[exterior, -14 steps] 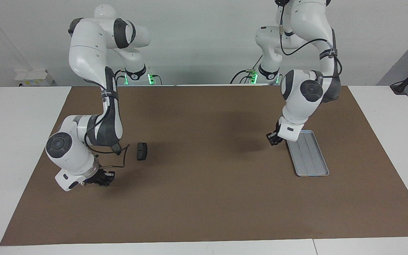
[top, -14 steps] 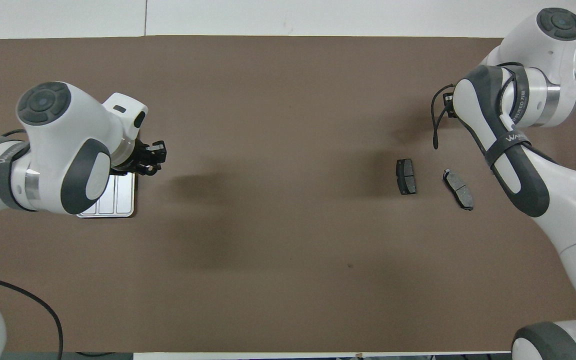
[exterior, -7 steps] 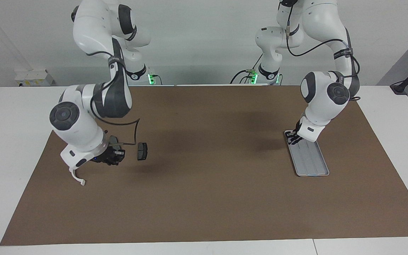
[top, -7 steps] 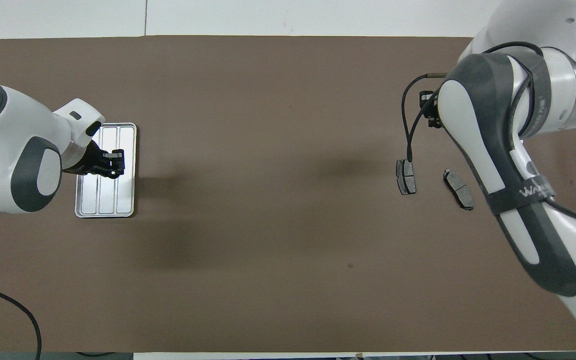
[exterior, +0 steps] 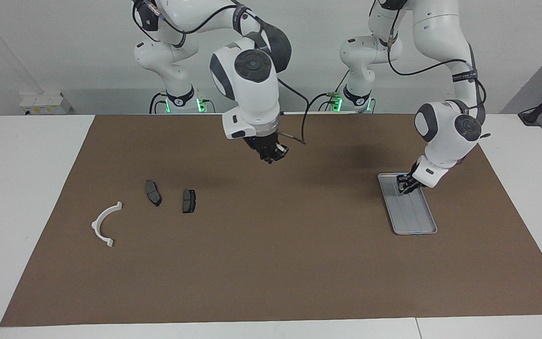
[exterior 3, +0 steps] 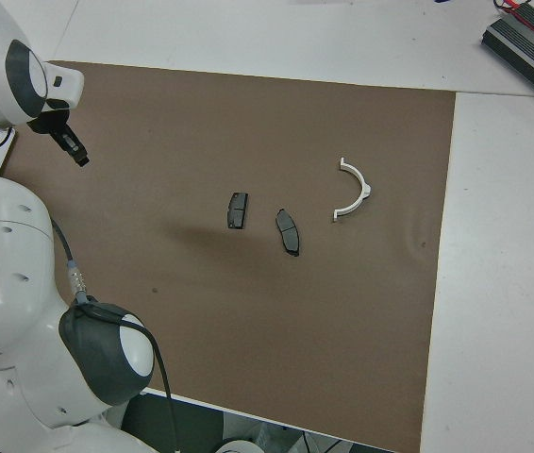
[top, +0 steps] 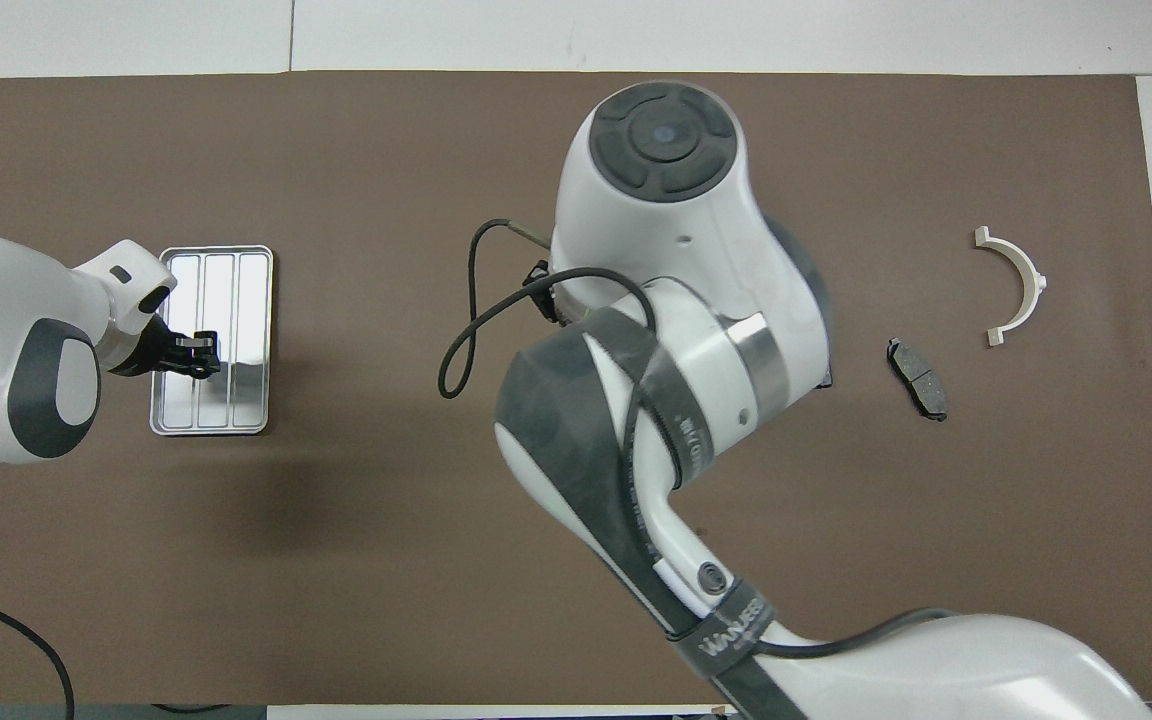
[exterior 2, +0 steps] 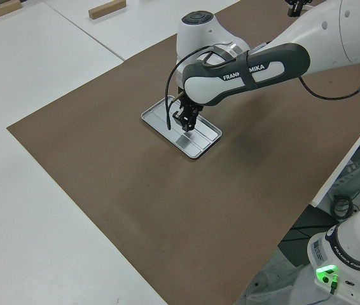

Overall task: Pick bearing gear from pile to tray
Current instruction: 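Place the bearing in the tray while the right gripper carries another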

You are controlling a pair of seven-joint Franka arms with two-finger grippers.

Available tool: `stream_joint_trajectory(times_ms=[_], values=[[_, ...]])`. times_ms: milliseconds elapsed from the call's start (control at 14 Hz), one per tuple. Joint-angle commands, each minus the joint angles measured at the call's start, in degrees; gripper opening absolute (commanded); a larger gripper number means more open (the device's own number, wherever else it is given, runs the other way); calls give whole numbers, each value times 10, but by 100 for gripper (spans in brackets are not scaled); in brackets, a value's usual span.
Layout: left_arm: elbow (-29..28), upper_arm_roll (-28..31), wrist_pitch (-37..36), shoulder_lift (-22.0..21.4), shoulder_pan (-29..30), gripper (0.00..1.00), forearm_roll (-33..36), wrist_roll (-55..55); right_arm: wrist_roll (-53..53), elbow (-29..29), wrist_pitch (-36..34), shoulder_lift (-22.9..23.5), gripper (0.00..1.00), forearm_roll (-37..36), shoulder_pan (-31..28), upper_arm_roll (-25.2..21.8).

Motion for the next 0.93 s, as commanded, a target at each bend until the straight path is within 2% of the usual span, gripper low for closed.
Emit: stream_joint_trajectory(times_ms=[0,356,712,784,855], values=[[-48,-6,36,-30,8,12,-4,9,48,4,48,39,0,7,18,-4],[-57,-7,46,-30,6,13,-6,-4,119,5,138,140,0,-41,66,-4],[-80,-7,76,-30,3,14,-6,-5,123,-11,219,165,0,-41,65,-4],[-80,-7,76,-30,1,22,-6,-5,123,-11,224,170,0,-42,65,-4],[-80,-7,76,-30,2,43,-6,-4,124,-13,230,172,0,-42,65,-4]])
